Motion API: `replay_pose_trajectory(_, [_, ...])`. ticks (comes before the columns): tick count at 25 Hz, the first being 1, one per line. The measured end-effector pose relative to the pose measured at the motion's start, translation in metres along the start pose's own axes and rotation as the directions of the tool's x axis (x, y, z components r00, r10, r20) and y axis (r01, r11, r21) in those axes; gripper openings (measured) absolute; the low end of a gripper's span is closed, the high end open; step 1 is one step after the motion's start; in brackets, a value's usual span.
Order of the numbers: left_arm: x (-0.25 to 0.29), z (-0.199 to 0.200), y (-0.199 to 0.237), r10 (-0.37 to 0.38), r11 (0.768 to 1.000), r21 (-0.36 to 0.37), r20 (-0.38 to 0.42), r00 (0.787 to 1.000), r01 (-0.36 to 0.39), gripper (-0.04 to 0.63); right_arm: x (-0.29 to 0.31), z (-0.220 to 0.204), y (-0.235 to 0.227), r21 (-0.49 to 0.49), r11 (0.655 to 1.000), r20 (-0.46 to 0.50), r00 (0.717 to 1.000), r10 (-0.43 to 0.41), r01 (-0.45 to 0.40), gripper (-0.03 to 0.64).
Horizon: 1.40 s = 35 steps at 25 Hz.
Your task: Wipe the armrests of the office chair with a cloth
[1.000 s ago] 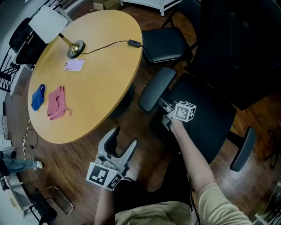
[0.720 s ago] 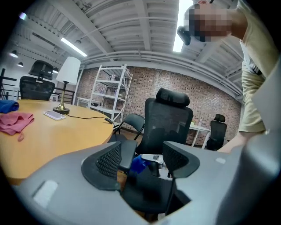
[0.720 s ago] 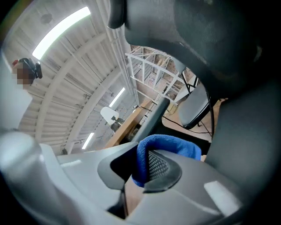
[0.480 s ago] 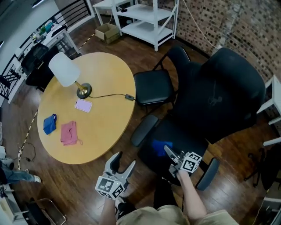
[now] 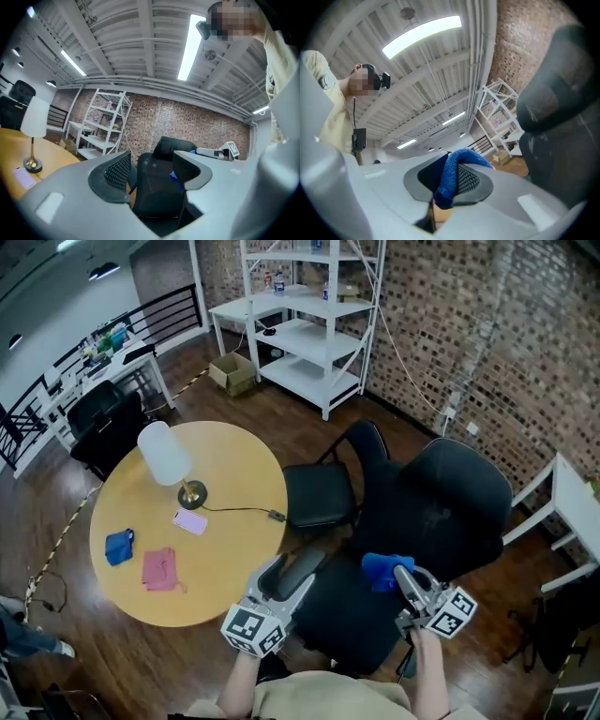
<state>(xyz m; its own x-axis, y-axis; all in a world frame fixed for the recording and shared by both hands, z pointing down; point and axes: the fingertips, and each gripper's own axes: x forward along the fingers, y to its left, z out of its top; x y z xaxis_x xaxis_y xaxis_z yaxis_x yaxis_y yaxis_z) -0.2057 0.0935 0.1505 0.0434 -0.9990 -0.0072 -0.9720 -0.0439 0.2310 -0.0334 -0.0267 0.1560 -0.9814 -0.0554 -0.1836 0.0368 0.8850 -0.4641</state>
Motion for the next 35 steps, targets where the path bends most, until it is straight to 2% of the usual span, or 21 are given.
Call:
replay_pose_trajectory(3, [0.020,0.019,-0.005,-0.123,0.991,0.047,0.019,0.992,0.122,0.294,0.012,0.033,0.019,-0.077,0.993,0.117,0.990,-0.084,0.094,0.028])
replay_pose_trajectory(5, [0.025,0.029,-0.003,-0.168,0.980,0.107,0.012,0.986,0.166,0.306,0.019,0.043,0.029,-0.106,0.981,0.188,0.972,-0.144,0.166,0.028])
replay_pose_trajectory(7, [0.032,0.041,0.000,-0.181,0.973,0.150,0.013,0.983,0.177,0.307,0.022,0.044,0.031,-0.182,0.941,0.193,0.949,-0.250,0.284,0.028])
replay_pose_trajectory(9, [0.049,0.054,0.005,-0.179,0.970,0.173,0.019,0.984,0.173,0.311,0.028,0.046,0.026,-0.317,0.850,0.172,0.907,-0.385,0.421,0.028])
replay_pose_trajectory(12, [0.068,0.044,0.014,-0.146,0.973,0.179,-0.012,0.989,0.146,0.311,0.031,0.040,0.022,-0.474,0.676,0.169,0.812,-0.559,0.564,0.026])
replay_pose_trajectory(13, [0.073,0.040,0.017,-0.130,0.975,0.178,-0.016,0.991,0.131,0.310,0.029,0.038,0.020,-0.493,0.636,0.175,0.784,-0.596,0.594,0.026])
replay_pose_trajectory(15, [0.080,0.040,0.019,-0.096,0.979,0.177,-0.010,0.995,0.096,0.291,0.026,0.037,0.016,-0.497,0.589,0.188,0.742,-0.644,0.637,0.026])
replay_pose_trajectory(20, [0.090,0.040,0.006,-0.097,0.982,0.164,-0.008,0.995,0.097,0.276,0.017,0.044,0.006,-0.479,0.547,0.212,0.695,-0.687,0.687,0.026])
replay_pose_trajectory(26, [0.102,0.034,-0.022,-0.130,0.977,0.165,-0.020,0.991,0.132,0.272,-0.009,0.054,-0.012,-0.475,0.512,0.234,0.663,-0.711,0.716,0.026])
replay_pose_trajectory(28, [0.104,0.035,-0.026,-0.128,0.979,0.158,-0.016,0.992,0.129,0.267,-0.016,0.056,-0.018,-0.475,0.514,0.232,0.664,-0.711,0.715,0.026])
replay_pose_trajectory(30, [0.107,0.036,-0.031,-0.124,0.981,0.150,-0.022,0.992,0.126,0.261,-0.022,0.056,-0.024,-0.461,0.530,0.224,0.671,-0.707,0.712,0.026])
replay_pose_trajectory(35, [0.114,0.031,-0.045,-0.155,0.986,0.064,-0.030,0.988,0.156,0.239,-0.039,0.062,-0.032,-0.439,0.554,0.218,0.682,-0.698,0.707,0.026])
